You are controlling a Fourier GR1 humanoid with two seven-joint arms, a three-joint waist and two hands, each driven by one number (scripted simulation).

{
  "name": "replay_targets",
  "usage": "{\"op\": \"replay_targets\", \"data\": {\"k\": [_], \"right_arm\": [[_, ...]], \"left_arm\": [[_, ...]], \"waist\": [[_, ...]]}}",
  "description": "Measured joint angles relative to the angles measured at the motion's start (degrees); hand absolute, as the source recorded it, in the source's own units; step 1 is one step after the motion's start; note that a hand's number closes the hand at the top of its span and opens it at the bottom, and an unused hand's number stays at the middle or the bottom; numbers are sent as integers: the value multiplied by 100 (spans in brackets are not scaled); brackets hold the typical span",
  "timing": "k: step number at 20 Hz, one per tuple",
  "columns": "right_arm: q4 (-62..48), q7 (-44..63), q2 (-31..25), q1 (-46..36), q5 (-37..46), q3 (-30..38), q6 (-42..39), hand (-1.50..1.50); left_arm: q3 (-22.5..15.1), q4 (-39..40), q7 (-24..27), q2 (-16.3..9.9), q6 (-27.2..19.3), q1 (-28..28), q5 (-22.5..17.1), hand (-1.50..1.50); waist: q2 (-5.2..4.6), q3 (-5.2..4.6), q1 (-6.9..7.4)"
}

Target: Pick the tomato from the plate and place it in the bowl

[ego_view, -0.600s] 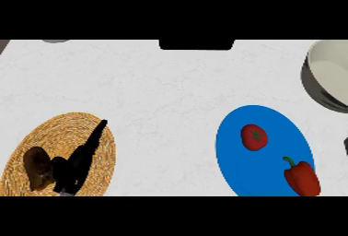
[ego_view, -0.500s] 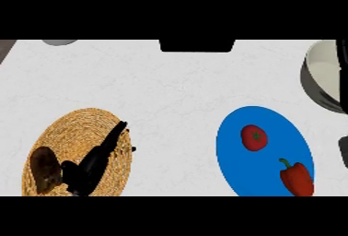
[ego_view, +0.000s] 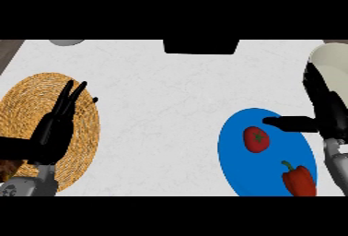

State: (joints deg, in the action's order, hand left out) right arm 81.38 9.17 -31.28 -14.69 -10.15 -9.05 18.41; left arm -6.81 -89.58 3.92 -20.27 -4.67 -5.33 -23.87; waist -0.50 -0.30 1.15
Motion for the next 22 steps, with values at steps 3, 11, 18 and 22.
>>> {"op": "replay_targets", "data": {"k": [3,11,18,22], "right_arm": [[-244,-61,-53,-45,417,-30,120,-150],[-820,1205,-980,-1145,1071,-640,-1253,-150],[-1023,2602,-1515,-1829,560,-1540,-4028,-150],[-1209,3568,-1297,-2619,-68,-1587,-5157,-150]], "left_arm": [[219,-52,-36,-28,54,-16,-112,0],[453,-59,-275,-112,126,-288,-276,0],[379,-36,-314,-53,162,-388,-266,0],[441,31,-375,-62,109,-459,-225,0]], "waist": [[23,18,-40],[18,12,55],[4,-2,191],[21,8,123]]}}
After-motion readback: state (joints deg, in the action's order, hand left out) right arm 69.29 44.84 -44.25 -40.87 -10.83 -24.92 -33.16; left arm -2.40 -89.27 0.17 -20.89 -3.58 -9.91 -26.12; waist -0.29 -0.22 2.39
